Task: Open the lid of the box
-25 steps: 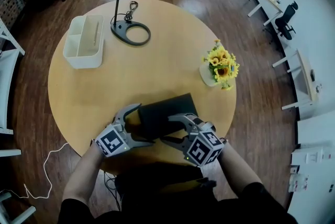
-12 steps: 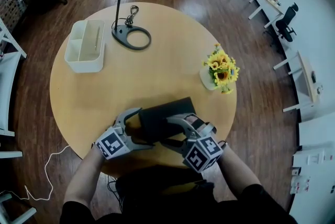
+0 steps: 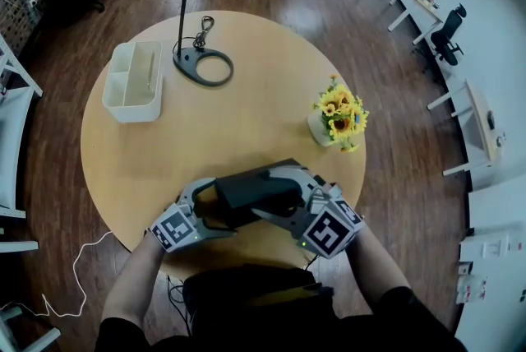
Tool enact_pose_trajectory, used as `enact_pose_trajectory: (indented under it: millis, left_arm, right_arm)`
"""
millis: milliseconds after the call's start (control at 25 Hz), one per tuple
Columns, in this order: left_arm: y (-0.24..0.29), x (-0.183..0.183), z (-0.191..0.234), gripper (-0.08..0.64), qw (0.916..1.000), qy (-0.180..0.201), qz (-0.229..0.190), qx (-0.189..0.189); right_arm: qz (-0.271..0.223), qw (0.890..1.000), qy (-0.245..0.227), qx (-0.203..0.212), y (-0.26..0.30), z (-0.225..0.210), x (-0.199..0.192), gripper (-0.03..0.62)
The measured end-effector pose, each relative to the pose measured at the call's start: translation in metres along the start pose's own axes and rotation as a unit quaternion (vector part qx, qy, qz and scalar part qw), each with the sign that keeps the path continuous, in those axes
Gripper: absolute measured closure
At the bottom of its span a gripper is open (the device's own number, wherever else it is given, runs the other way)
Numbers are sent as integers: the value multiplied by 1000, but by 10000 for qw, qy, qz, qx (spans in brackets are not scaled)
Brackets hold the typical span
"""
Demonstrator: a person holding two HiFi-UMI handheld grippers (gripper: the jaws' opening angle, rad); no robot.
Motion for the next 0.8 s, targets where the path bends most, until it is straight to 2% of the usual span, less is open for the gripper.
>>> enact_pose_trajectory:
  millis: [80, 240, 560, 680, 720, 800]
  left_arm:
    - [0, -2, -1, -29, 9999, -70, 106, 29]
    - [1, -4, -2, -31, 9995, -187, 263, 58]
    - [3, -9, -4, -19, 9964, -368, 689, 324]
    - [2, -18, -11, 60, 9936, -213, 1019, 431]
    - [2, -21, -14, 60, 9926, -197, 1085, 504]
    - [2, -20, -15, 58, 9912, -412, 974, 798]
  right_arm:
    - [-69, 9999, 107, -86, 3, -16, 5, 374]
    - [130, 9998, 162, -54, 15, -40, 4, 411]
    - [282, 9984, 324, -356, 32, -74, 0, 407]
    - [266, 9977, 130, -616, 35, -85, 1, 390]
    - [222, 9973, 45, -697, 34, -88, 3, 390]
    - [67, 9972, -18, -743, 30, -93, 9, 390]
Point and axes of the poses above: the fingertips, and each gripper's own axes: y forward along the fingers, z to its left, x out of its top, the point moved 2 cm from there along -y, backward along the fingers, and after that the axes turned 7 degrees about -z, right-handed, at the moved point
